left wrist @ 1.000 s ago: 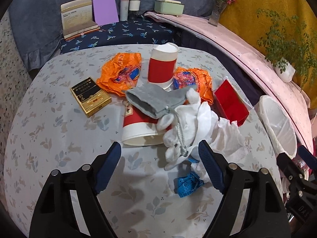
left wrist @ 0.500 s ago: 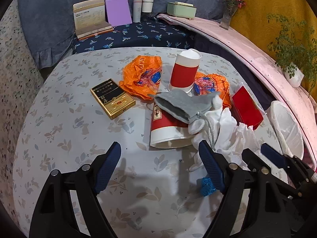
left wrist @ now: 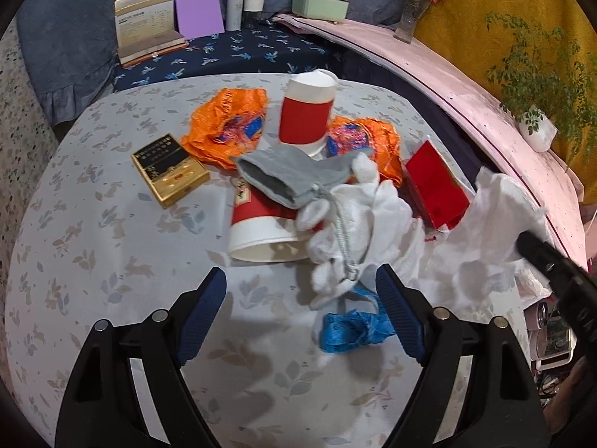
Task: Collect trash
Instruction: 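Grasp white glove with left tool while right tool lifts tissue toward white bin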
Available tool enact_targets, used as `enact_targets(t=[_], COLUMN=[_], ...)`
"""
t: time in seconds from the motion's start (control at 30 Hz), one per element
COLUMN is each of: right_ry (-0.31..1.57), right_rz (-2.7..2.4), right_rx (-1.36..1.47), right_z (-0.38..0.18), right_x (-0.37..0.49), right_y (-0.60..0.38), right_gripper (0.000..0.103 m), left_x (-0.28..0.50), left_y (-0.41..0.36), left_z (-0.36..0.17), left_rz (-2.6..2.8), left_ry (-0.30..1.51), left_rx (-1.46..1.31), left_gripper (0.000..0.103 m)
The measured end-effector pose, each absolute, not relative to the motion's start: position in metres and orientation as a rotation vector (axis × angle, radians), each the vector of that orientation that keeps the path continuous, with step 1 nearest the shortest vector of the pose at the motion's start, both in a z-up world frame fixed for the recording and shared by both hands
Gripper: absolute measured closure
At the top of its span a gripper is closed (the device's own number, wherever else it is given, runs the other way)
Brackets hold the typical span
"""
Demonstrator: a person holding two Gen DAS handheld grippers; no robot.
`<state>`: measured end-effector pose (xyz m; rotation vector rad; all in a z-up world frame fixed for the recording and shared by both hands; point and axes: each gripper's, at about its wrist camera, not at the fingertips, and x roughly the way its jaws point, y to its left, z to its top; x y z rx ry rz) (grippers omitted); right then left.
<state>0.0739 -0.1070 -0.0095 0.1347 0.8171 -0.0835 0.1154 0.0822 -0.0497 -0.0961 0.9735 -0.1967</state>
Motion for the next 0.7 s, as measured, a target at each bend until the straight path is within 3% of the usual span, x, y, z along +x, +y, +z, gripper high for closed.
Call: enact_targets(t=[0.47, 0.7], right_ry=[0.758, 0.776], right_rz=[-0.219, -0.236], right_rx=[0.176, 0.206], right_z=[0.005, -0.004], right_x=[0.059, 0.055], right_y=[-0.156, -0.171], right_gripper=[0.1, 0.1], left_x=[0.113, 0.132], left_y=[0.028, -0.005], left_z=[-0.05, -0.065], left_rz=[-0.295, -0.329], left_ry=[0.979, 1.005], left_rx=[-0.046, 0.032], left_gripper=[0.025, 0.041])
